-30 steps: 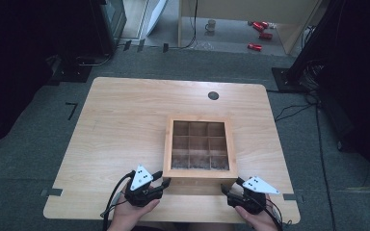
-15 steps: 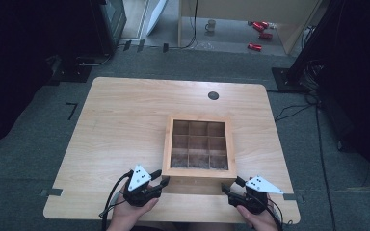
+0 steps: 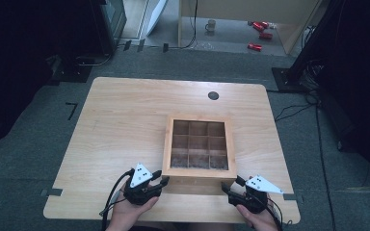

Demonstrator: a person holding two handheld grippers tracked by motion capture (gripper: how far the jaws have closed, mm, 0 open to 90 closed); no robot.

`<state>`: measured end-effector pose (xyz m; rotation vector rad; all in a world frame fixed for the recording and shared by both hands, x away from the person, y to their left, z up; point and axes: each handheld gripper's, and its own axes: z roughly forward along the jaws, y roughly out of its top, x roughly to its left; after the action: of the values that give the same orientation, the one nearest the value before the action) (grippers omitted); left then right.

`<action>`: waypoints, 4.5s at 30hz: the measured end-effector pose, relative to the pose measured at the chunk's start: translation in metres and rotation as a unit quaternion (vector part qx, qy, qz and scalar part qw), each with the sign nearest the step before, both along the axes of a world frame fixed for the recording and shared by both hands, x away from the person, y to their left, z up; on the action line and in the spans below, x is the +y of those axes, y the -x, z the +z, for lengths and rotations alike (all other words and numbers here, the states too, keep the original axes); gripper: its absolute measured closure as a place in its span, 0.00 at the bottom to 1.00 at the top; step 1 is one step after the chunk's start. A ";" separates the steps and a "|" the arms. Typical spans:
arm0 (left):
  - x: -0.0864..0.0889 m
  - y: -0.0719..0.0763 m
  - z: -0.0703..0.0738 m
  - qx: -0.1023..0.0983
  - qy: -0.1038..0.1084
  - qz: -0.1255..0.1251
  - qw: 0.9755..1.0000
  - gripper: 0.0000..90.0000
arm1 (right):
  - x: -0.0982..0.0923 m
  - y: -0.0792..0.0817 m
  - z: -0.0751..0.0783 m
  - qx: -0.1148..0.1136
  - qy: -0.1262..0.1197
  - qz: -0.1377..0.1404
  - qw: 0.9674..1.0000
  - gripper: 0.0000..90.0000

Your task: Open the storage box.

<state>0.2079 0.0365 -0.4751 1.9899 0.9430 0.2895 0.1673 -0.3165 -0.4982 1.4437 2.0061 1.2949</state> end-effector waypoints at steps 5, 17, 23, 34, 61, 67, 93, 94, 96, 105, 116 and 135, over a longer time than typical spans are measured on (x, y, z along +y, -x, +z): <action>0.000 0.000 0.001 -0.002 0.001 0.001 1.000 0.70 | -0.004 0.003 0.004 -0.014 -0.025 0.005 1.000 0.44; 0.001 0.000 0.005 -0.018 0.010 -0.007 1.000 0.70 | -0.008 0.001 0.008 -0.026 -0.035 -0.012 0.999 0.44; 0.002 0.001 0.008 -0.026 0.019 -0.006 0.999 0.70 | -0.005 -0.002 0.013 -0.031 -0.045 -0.022 0.998 0.44; 0.010 0.001 0.010 -0.032 0.032 0.001 0.999 0.69 | -0.003 -0.004 0.022 -0.040 -0.025 -0.022 0.999 0.44; 0.117 -0.012 -0.038 0.008 -0.056 0.142 0.988 0.46 | -0.015 -0.066 0.114 -0.125 0.024 -0.008 0.992 0.36; 0.122 -0.013 -0.042 0.022 -0.058 0.143 0.988 0.45 | -0.017 -0.095 0.117 -0.128 0.027 -0.005 0.991 0.36; 0.123 -0.015 -0.042 0.033 -0.039 0.146 0.988 0.36 | -0.020 -0.175 0.092 -0.108 -0.018 0.036 0.993 0.39; 0.123 -0.015 -0.042 0.033 -0.039 0.146 0.988 0.36 | -0.020 -0.175 0.092 -0.108 -0.018 0.036 0.993 0.39; 0.123 -0.015 -0.042 0.032 -0.040 0.145 0.988 0.36 | -0.020 -0.179 0.090 -0.108 -0.028 0.038 0.993 0.40; 0.123 -0.015 -0.042 0.032 -0.042 0.145 0.988 0.36 | -0.021 -0.197 0.087 -0.104 -0.041 0.028 0.993 0.46; 0.119 -0.014 -0.042 0.025 -0.060 0.145 0.987 0.35 | -0.025 -0.221 0.084 -0.108 -0.036 -0.006 0.993 0.64; 0.120 -0.015 -0.042 0.028 -0.054 0.145 0.987 0.33 | -0.017 -0.237 0.077 -0.096 -0.040 -0.097 0.990 0.74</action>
<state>0.2228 0.1562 -0.5173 1.9639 1.2801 0.4579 0.4047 -0.3338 -0.4210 1.4485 1.6655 1.3849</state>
